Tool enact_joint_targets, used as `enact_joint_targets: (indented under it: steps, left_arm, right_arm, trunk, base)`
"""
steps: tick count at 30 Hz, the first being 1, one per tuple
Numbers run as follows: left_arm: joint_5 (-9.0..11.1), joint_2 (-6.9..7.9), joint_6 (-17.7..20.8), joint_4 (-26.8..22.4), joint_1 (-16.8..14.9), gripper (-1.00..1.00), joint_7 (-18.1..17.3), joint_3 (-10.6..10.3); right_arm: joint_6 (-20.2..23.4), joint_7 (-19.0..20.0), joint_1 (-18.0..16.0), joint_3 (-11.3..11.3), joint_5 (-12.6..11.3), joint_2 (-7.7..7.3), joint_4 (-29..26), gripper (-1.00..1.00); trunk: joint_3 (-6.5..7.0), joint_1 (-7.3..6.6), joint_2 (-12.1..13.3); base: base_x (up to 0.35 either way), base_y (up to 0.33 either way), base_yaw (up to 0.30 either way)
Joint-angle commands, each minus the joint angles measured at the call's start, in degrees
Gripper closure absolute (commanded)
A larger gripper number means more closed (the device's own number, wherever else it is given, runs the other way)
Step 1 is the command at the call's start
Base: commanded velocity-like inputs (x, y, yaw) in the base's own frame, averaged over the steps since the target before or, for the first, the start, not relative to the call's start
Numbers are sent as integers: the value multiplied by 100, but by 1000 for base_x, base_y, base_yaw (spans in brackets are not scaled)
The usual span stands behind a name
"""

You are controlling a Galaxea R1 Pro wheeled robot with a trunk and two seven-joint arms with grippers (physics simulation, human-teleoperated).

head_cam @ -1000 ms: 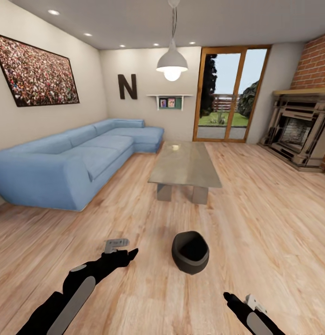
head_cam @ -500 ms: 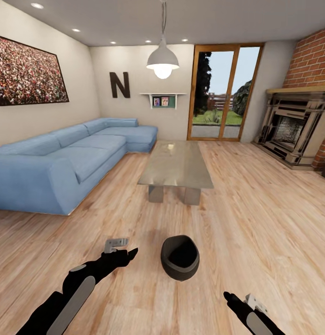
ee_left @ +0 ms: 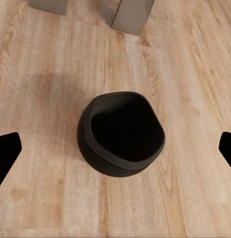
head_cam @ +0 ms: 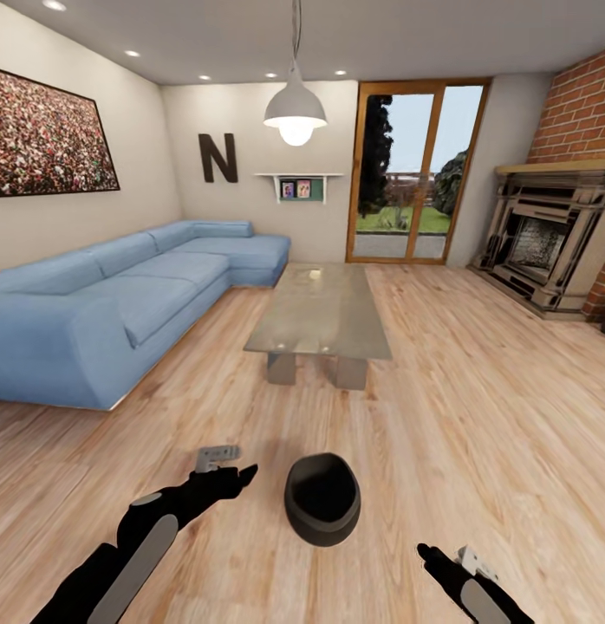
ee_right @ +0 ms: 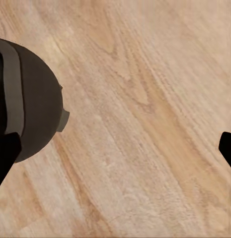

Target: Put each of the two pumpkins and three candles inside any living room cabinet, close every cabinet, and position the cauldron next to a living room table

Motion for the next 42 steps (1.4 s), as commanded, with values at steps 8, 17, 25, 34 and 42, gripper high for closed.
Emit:
enact_joint_targets:
  steps: [8,17,25,34,42]
  left_arm:
    - [48,-21,183,-19,-20,-100,96,-9]
    - [79,-48,423,221,-161,-100,109,235]
    - [164,-130,1051,1596,-1231,-100,92,620]
    - [324,-209,1553,1928,-1398,-100,106,832]
    - [290,-464,1586,2729,-1593,-100,337,937]
  right_arm:
    - [1890,-1069,-104,41,-18,-401,-877,-100]
    - [2537,-2229,-1500,557,63,-210,-1150,-100]
    - [2537,-2284,-1914,1315,813,705,-1092,-100]
    - [2552,-2297,-2080,1368,1018,1010,-834,-100]
    - [2486,-2287,-2253,1379,1049,1412,-266,-100]
  trunk:
    - [-6,2,-3]
    - [-6,2,-3]
    - [-6,2,-3]
    - [-6,2,-3]
    - [-6,2,-3]
  base:
    - [228,-201,0]
    - [233,-206,0]
    - [237,-216,0]
    - [48,-50,0]
    - [1,-1,0]
